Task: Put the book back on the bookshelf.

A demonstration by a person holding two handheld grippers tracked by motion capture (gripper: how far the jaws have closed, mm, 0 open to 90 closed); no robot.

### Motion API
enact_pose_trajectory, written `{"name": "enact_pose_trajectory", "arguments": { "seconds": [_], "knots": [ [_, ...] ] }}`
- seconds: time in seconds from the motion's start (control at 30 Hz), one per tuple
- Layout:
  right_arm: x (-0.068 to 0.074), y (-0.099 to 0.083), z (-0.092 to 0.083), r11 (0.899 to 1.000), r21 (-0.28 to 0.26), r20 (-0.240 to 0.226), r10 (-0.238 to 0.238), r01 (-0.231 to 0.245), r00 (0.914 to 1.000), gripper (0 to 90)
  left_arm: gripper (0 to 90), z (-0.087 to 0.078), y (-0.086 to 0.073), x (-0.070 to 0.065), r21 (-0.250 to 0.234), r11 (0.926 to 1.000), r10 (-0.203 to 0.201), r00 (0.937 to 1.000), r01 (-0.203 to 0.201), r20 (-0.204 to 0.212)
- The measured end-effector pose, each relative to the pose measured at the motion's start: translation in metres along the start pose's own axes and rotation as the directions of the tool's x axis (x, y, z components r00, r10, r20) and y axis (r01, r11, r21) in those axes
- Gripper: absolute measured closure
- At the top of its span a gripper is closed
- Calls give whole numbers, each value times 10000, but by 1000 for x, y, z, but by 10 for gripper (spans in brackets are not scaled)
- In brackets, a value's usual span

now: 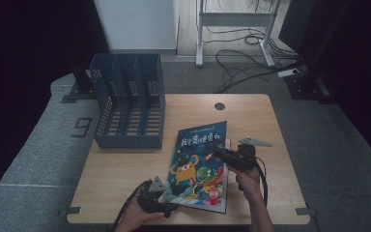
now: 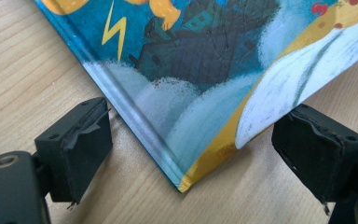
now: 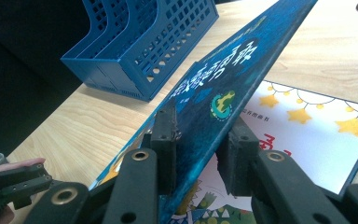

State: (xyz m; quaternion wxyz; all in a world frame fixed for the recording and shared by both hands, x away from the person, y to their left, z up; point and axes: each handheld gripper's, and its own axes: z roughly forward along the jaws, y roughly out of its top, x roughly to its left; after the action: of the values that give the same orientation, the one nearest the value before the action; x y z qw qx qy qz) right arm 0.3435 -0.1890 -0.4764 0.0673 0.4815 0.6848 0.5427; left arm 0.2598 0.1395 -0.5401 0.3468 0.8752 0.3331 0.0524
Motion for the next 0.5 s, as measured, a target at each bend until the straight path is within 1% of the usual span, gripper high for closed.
{"name": "enact_pose_trajectory", "arguments": {
  "seconds": [0.13,0.33,0.5],
  "knots": [
    [4,1,-3,9997,-160,51,-200,201,9998,691,117,1,1,0,13,10000,-15,10000,15,16],
    [10,4,-8,9967,-464,68,-658,661,9978,693,117,2,3,1,87,10000,15,10000,-15,33],
    [14,5,-11,9943,-596,181,-877,886,9960,692,117,3,5,2,121,9999,-18,10000,18,21]
  ]
}}
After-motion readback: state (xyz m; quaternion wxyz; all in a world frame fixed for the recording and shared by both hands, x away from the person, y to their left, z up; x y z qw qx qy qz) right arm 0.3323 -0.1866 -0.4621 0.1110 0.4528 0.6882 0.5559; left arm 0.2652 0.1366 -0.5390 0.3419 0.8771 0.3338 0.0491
